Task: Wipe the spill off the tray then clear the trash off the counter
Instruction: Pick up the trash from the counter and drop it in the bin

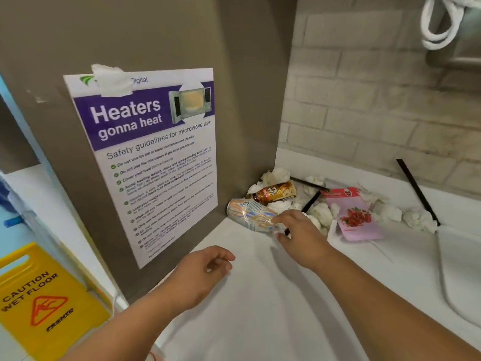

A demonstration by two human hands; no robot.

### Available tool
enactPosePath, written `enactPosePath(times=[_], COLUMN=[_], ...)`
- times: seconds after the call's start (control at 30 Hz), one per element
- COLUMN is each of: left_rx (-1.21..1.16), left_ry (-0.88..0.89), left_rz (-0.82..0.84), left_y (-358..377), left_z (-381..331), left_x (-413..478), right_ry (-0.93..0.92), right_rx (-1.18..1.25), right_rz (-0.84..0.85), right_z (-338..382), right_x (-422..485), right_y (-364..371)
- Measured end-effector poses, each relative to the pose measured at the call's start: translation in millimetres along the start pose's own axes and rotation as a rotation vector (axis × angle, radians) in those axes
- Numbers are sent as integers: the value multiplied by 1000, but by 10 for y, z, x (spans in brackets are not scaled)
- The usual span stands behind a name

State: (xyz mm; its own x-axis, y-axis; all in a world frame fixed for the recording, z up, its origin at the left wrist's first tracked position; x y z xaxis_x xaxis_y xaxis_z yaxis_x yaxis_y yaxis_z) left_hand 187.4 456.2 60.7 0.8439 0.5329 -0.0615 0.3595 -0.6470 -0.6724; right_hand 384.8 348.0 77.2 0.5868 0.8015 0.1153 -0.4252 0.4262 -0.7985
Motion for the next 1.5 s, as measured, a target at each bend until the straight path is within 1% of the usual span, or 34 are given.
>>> enactPosePath(times=[0.1, 0.2, 0.37, 0.43, 0.5, 0.57, 0.63, 0.77, 0.87, 0.97, 1.03, 1.07, 1.1, 1.13, 1.2, 1.23, 1.27, 1.33, 1.43, 1.5], left_rx=[32, 41, 68, 94, 150, 234, 283, 375, 439, 412, 389, 366, 332, 296, 250, 237, 225, 217, 240, 258], left_ry=[27, 39, 62, 73, 91, 129, 190, 253, 222, 153, 148, 139, 118, 89, 37, 16, 0, -20, -29, -29], left_rz=[-4, -13, -36, -48, -81, -133, -195, -235, -182, -93, -98, -114, -131, -140, -144, -141, -139, -137, -134, -139], left_y=[19, 31, 46, 49, 35, 16, -6, 1, 47, 103, 109, 96, 73, 54, 26, 14, -1, -23, -44, -55], left_z=[-75, -99, -131, -125, -111, -103, -125, -217, -202, -139, -138, -131, -120, -97, -37, -2, 24, 59, 68, 57], left_x=[82, 183, 304, 337, 380, 433, 481, 540, 573, 550, 489, 454, 417, 385, 327, 303, 279, 229, 153, 106], right_ry=[6, 32, 91, 66, 15, -29, -61, -80, -57, -20, 14, 16, -1, -32, -102, -122, -127, -137, -163, -110], right_rx=[-88, -113, -261, -251, -169, -36, 105, 394, 578, 688, 737, 722, 668, 562, 258, 109, -19, -246, -557, -666], right_rz=[-34, -50, -10, -17, -12, 14, 66, 190, 280, 378, 444, 432, 373, 269, 20, -69, -107, -69, 97, 176], right_z=[-23, 0, -32, -37, -10, 34, 115, 263, 293, 311, 330, 314, 279, 228, 127, 90, 63, 47, 26, -88], right_x=[232, 404, 546, 529, 481, 417, 347, 249, 235, 251, 282, 335, 423, 541, 784, 891, 987, 1146, 1283, 1333], right_y=[45, 98, 254, 293, 308, 291, 243, 129, 93, 117, 139, 122, 71, -15, -214, -287, -320, -291, -118, -4])
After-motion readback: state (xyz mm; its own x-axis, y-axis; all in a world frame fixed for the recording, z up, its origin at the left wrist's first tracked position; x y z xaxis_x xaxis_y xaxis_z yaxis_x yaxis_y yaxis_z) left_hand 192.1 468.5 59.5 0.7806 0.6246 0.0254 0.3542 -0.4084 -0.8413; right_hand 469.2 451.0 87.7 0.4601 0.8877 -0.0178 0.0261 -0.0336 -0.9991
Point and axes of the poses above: each hand's wrist, its own x-axis towards the middle knuckle, its own y-axis out of the palm, z = x × y, the point moved 7 cm from there along x, towards the middle knuckle, and after that the axes turned 8 degrees about x, right-handed, at the moved point
